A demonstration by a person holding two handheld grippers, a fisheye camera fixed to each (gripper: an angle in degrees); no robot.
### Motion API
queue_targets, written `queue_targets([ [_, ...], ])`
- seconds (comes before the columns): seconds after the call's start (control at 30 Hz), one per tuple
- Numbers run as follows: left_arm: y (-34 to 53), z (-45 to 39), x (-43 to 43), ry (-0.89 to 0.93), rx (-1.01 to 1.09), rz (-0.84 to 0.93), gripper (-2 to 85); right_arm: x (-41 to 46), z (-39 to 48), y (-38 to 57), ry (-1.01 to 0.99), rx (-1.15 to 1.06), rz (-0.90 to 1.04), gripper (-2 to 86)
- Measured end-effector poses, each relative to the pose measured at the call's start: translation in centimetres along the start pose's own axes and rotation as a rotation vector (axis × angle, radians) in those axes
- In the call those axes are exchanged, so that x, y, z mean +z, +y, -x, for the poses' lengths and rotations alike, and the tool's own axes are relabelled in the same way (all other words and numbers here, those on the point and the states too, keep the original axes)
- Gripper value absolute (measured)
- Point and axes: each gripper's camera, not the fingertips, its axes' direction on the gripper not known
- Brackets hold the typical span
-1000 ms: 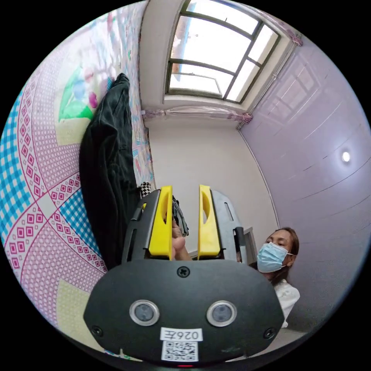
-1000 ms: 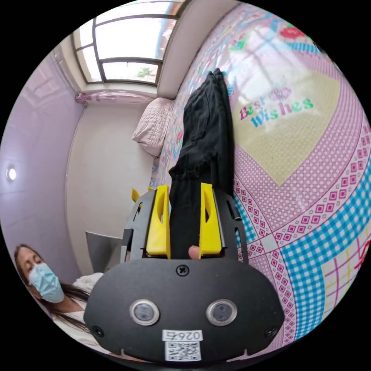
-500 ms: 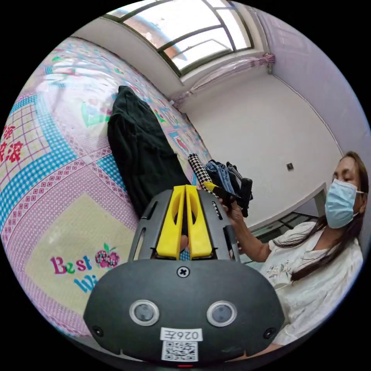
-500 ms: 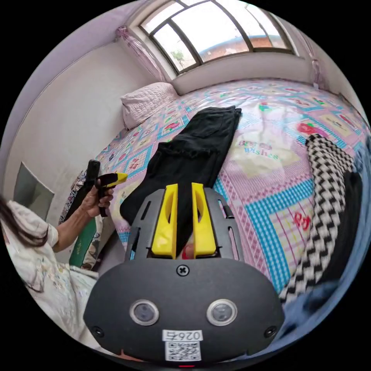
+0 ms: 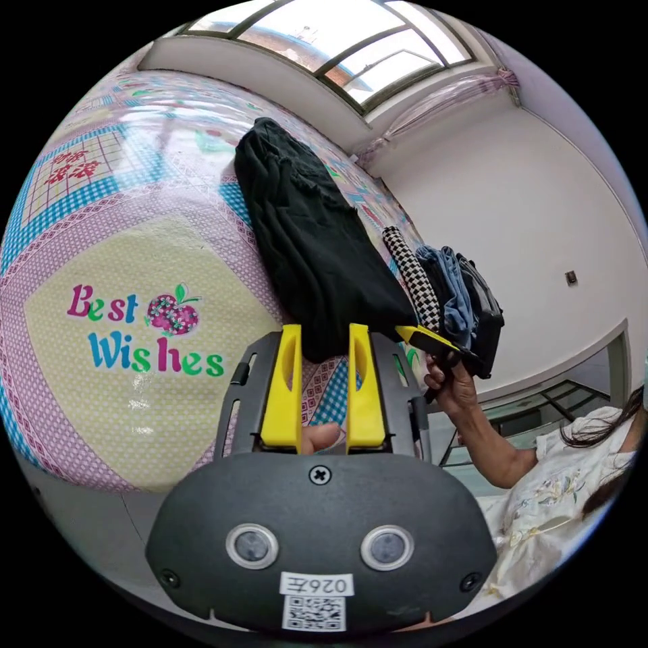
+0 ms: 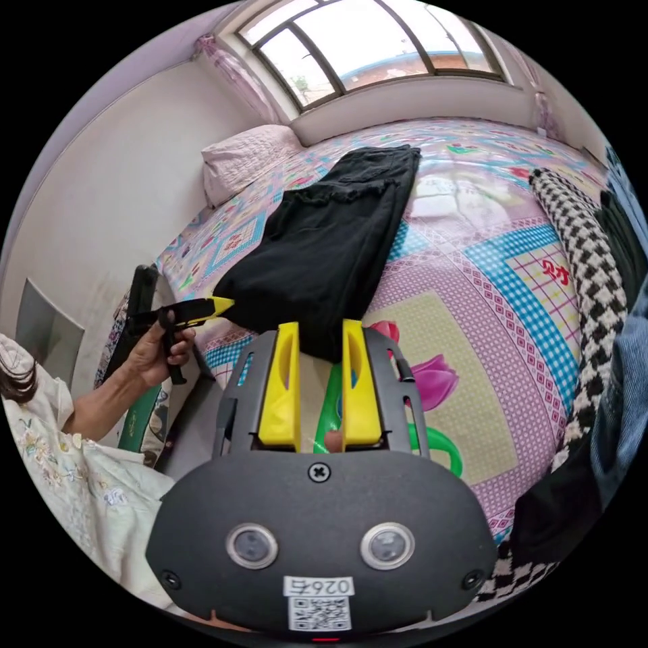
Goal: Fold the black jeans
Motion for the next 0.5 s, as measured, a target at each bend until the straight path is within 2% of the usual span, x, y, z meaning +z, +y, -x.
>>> queue_targets([
  [0.13, 0.3, -0.7, -1.5, 0.078, 0.004, -0.002, 6.5, -1.1, 0.5, 0.3, -0.056, -0.012, 0.000, -0.1],
  [0.5, 10.1, -6.0, -8.7, 0.286, 0.038, 0.188, 6.4, -8.6, 3.8, 10.9, -0.367, 0.077, 0.129, -0.6],
])
